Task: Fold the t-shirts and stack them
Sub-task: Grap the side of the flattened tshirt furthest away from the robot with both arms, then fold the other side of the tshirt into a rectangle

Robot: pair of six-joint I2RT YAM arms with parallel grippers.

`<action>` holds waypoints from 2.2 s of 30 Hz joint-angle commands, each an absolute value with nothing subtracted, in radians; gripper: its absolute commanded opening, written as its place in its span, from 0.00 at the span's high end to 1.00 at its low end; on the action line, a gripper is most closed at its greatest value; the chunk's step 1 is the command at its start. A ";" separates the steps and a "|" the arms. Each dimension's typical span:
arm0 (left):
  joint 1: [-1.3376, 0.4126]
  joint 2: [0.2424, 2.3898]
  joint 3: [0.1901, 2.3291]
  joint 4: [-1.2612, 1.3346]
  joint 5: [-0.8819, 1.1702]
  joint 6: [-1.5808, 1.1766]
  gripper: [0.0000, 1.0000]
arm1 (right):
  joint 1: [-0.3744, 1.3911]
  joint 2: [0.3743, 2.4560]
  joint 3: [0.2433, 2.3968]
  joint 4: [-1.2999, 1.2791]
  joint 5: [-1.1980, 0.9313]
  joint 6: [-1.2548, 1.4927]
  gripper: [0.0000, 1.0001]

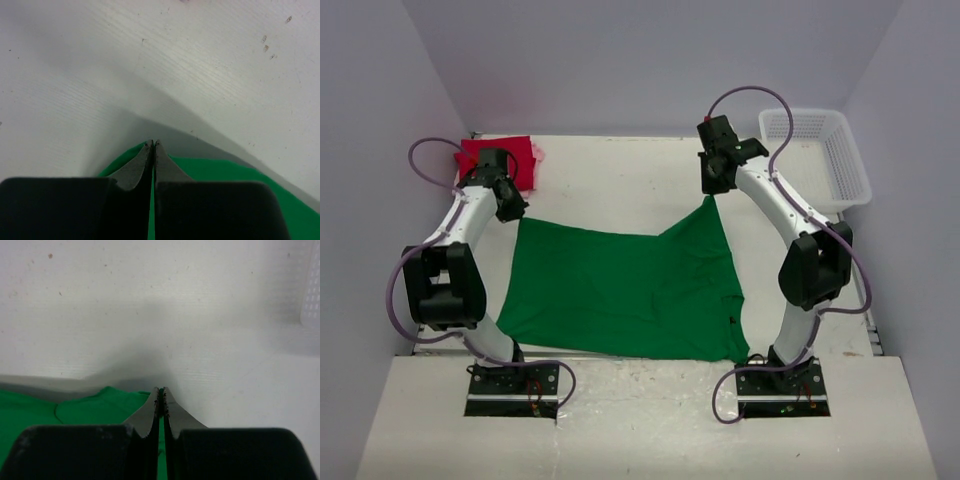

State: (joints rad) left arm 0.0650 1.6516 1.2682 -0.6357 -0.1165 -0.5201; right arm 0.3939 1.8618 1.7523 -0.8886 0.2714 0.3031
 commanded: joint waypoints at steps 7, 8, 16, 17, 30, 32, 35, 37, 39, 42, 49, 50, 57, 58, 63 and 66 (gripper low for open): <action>0.067 1.747 1.374 -0.597 -0.141 -0.555 1.00 | 0.311 2.002 1.966 -0.919 0.180 0.229 1.00; 0.067 1.753 1.381 -0.594 -0.143 -0.557 1.00 | 0.308 2.023 1.980 -0.919 0.175 0.227 1.00; 0.072 1.813 1.443 -0.595 -0.124 -0.560 1.00 | 0.287 2.175 2.282 -1.024 0.135 0.183 1.00; 0.072 1.818 1.447 -0.592 -0.124 -0.560 1.00 | 0.282 2.187 2.301 -1.029 0.130 0.176 1.00; 0.071 1.732 1.353 -0.594 -0.097 -0.560 1.00 | 0.276 1.978 2.010 -0.953 0.135 0.253 1.00; 0.071 1.691 1.329 -0.594 -0.091 -0.557 1.00 | 0.278 1.921 1.942 -0.936 0.132 0.261 1.00; 0.071 1.635 1.284 -0.603 -0.087 -0.545 1.00 | 0.279 1.827 1.841 -0.933 0.144 0.281 1.00; 0.071 1.609 1.253 -0.607 -0.086 -0.538 1.00 | 0.284 1.766 1.778 -0.937 0.146 0.288 1.00; 0.071 1.569 1.226 -0.615 -0.089 -0.528 1.00 | 0.293 1.706 1.712 -0.930 0.150 0.299 1.00; 0.071 1.522 1.197 -0.624 -0.101 -0.522 1.00 | 0.311 1.648 1.640 -0.927 0.144 0.308 1.00; 0.071 1.436 1.158 -0.658 -0.104 -0.509 1.00 | 0.362 1.563 1.510 -0.913 0.169 0.327 1.00; 0.069 1.425 1.154 -0.663 -0.106 -0.508 1.00 | 0.368 1.545 1.497 -0.908 0.169 0.328 1.00; 0.071 1.348 1.095 -0.686 -0.143 -0.499 1.00 | 0.400 1.479 1.419 -0.917 0.192 0.354 1.00; 0.071 1.336 1.091 -0.693 -0.147 -0.500 1.00 | 0.405 1.471 1.414 -0.920 0.196 0.357 1.00; 0.072 1.289 1.043 -0.701 -0.152 -0.508 1.00 | 0.422 1.418 1.365 -0.936 0.212 0.377 1.00; 0.072 1.273 1.029 -0.716 -0.155 -0.502 1.00 | 0.429 1.393 1.327 -0.945 0.213 0.388 1.00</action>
State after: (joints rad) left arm 0.0654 1.3083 1.0428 -0.6991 -0.1299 -0.5266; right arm 0.4210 1.4418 1.3613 -0.9325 0.1753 0.3569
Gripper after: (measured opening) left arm 0.002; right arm 0.008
